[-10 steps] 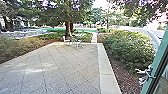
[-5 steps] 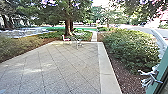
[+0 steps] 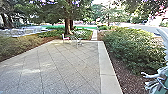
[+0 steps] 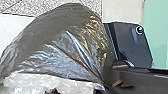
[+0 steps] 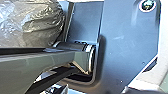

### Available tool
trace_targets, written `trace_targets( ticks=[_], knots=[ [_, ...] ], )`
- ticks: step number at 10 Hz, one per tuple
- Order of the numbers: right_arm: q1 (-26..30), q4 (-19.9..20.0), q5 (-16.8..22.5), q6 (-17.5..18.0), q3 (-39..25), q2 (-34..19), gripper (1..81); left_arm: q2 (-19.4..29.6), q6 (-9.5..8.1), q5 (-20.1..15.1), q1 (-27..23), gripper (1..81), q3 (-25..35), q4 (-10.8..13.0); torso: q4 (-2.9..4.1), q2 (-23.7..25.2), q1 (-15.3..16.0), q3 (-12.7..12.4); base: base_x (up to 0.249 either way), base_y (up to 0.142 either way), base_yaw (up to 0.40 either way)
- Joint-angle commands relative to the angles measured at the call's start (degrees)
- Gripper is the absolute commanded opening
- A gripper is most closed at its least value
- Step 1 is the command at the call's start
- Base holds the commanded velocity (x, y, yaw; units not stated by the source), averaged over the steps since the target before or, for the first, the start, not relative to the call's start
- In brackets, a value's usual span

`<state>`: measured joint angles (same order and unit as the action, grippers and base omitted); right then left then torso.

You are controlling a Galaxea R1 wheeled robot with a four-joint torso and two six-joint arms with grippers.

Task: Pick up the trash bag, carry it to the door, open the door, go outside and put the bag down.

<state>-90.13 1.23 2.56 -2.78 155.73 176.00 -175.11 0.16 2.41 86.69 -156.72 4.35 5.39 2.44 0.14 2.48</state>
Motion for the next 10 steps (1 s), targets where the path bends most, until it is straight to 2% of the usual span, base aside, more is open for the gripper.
trace_targets(
  ticks=[1,2,3,4,5,6,7,10],
  knots=[
    [1.9,-0.5,3.8,-0.5,-0.9,1.0,81.1,-0.2,0.37,-3.3,-1.6,1.0,0.2,0.6,5.54,0.0,0.0,0.0,0.115,0.0,0.0],
    [1.9,-0.5,3.8,-0.5,-0.9,1.0,81.1,-0.2,0.37,-3.3,-1.6,1.0,0.2,0.6,6.42,0.0,-0.1,0.0,0.116,0.0,0.0],
    [2.0,-0.5,3.8,-0.6,-0.9,1.0,81.1,-0.2,0.37,-3.3,-1.6,1.0,0.2,0.6,7.96,0.0,-0.1,0.0,0.115,0.0,0.0],
    [2.0,-0.4,3.8,-0.5,-0.9,1.0,81.1,-0.2,0.37,-3.3,-1.6,1.0,0.2,0.6,4.41,0.0,0.0,0.0,0.115,0.0,0.0],
    [1.9,-0.4,3.8,-0.5,-0.9,1.0,81.1,-0.1,0.37,-3.3,-1.6,1.0,0.2,0.5,6.03,0.0,0.0,0.0,0.115,0.0,0.0],
    [2.0,-0.4,3.8,-0.5,-0.9,1.0,81.1,-0.2,0.37,-3.3,-1.6,1.0,0.2,0.5,6.97,0.0,-0.1,0.0,0.115,0.0,0.0],
    [1.9,-0.4,3.8,-0.5,-0.9,1.0,81.1,-0.2,0.37,-3.3,-1.6,1.0,0.2,0.5,7.12,0.0,0.0,0.0,0.116,0.0,0.0],
    [1.9,-0.4,3.8,-0.5,-0.9,1.0,81.1,-0.2,0.37,-3.3,-1.6,1.0,0.2,0.5,7.0,-0.1,0.0,0.0,0.126,0.0,0.0]
  ],
)
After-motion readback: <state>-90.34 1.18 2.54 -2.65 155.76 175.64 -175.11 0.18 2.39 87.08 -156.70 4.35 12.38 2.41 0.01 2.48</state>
